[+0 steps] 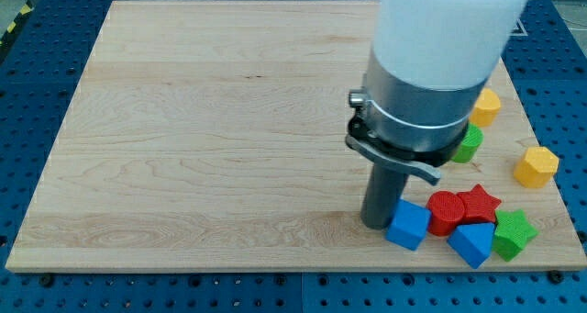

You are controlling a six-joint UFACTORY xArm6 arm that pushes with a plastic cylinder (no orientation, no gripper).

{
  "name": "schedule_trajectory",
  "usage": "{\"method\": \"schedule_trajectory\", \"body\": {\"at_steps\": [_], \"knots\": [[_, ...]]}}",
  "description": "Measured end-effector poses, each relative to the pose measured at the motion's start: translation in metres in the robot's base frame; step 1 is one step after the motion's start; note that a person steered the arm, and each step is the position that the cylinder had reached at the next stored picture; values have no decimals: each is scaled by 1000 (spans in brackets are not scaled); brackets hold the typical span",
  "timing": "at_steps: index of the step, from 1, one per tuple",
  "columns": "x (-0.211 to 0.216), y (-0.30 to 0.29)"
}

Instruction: Push the green circle to the left of the red circle

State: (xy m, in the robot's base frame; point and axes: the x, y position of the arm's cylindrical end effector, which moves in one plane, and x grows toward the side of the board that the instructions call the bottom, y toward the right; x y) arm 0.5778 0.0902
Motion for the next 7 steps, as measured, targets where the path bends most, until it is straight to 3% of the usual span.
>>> {"method": "schedule_trajectory", "body": {"at_steps": [2, 3, 4, 5, 7], "knots": [[1, 7], [-26, -39], [-85, -52], [-141, -19], [-144, 84]]}}
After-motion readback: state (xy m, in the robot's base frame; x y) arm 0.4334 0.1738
